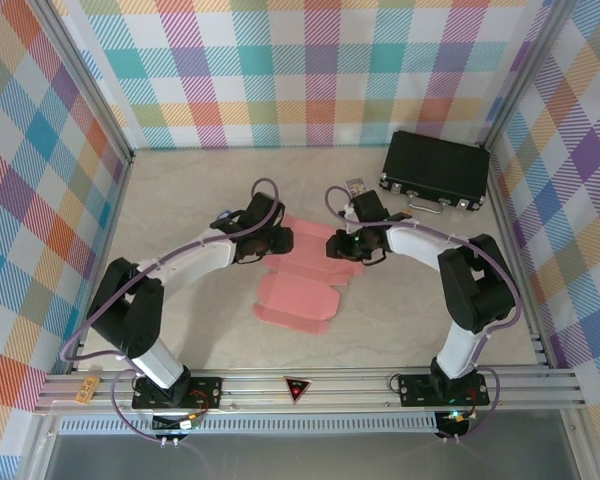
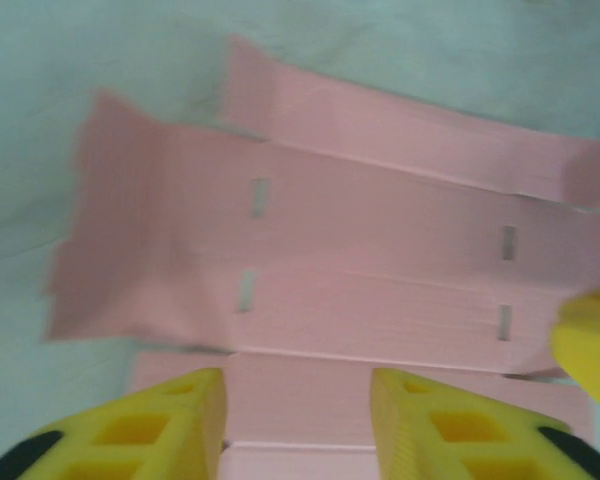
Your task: Fold the paper box
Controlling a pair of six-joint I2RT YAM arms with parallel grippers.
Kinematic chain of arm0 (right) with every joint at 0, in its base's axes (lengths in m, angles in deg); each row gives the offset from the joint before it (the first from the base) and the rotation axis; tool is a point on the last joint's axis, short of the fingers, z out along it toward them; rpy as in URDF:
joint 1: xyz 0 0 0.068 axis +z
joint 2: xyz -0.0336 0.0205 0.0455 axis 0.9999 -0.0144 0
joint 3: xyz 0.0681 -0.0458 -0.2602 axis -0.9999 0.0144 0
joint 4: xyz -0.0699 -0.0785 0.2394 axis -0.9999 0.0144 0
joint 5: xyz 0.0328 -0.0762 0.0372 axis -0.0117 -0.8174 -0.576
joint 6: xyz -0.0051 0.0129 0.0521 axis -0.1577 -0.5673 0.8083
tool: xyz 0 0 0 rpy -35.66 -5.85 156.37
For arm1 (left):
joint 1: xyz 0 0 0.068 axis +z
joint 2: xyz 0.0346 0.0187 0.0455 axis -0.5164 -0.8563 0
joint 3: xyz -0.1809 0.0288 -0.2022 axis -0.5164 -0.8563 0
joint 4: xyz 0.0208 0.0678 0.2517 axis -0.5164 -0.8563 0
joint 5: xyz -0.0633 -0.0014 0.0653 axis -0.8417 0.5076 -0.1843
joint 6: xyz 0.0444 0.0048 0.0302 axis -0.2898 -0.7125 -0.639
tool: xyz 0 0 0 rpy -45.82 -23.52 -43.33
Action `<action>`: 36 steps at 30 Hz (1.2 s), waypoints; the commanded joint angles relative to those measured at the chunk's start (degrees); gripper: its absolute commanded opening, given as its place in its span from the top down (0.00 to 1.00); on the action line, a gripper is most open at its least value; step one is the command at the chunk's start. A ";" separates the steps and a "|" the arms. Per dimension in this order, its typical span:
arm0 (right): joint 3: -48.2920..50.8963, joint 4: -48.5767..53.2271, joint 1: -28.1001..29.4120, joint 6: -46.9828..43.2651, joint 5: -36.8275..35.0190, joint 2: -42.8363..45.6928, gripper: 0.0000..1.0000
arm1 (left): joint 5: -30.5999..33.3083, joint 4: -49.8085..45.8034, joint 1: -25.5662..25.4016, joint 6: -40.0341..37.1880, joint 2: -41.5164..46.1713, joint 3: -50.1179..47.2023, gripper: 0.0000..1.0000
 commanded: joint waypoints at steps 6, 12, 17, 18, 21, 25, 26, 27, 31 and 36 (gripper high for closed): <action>-0.41 -0.14 3.60 0.02 -0.26 -3.87 0.76 | -1.97 0.12 5.79 1.43 1.46 -6.87 0.46; 0.01 -0.21 3.79 1.23 -1.27 -5.79 0.81 | -9.74 4.03 7.03 0.63 -3.32 -5.64 0.46; 0.49 -0.60 3.74 2.13 -1.25 -6.81 0.82 | -13.34 4.54 7.11 1.23 -6.26 -4.13 0.50; 0.58 -0.64 3.76 2.18 -1.27 -6.92 0.82 | -13.89 6.24 7.11 1.49 -6.55 -4.03 0.51; 0.66 -0.58 3.79 2.40 -1.45 -7.20 0.82 | -15.98 6.92 7.17 1.87 -6.90 -3.87 0.55; 0.67 -0.69 3.74 2.69 -1.54 -7.46 0.82 | -18.21 6.30 7.11 1.27 -6.76 -3.33 0.66; 0.65 -0.58 3.79 2.73 -1.67 -7.55 0.83 | -18.44 6.29 7.13 0.96 -6.48 -3.20 0.68; 0.67 -0.59 3.75 2.84 -1.79 -7.68 0.83 | -18.56 6.07 7.11 0.73 -6.26 -3.08 0.70; 0.76 -0.62 3.85 3.24 -2.24 -7.91 0.83 | -19.89 6.13 7.02 0.08 -5.68 -2.99 0.74; 0.67 -0.51 3.83 3.46 -2.33 -8.20 0.83 | -23.23 6.74 6.34 -0.66 -6.49 -2.48 0.75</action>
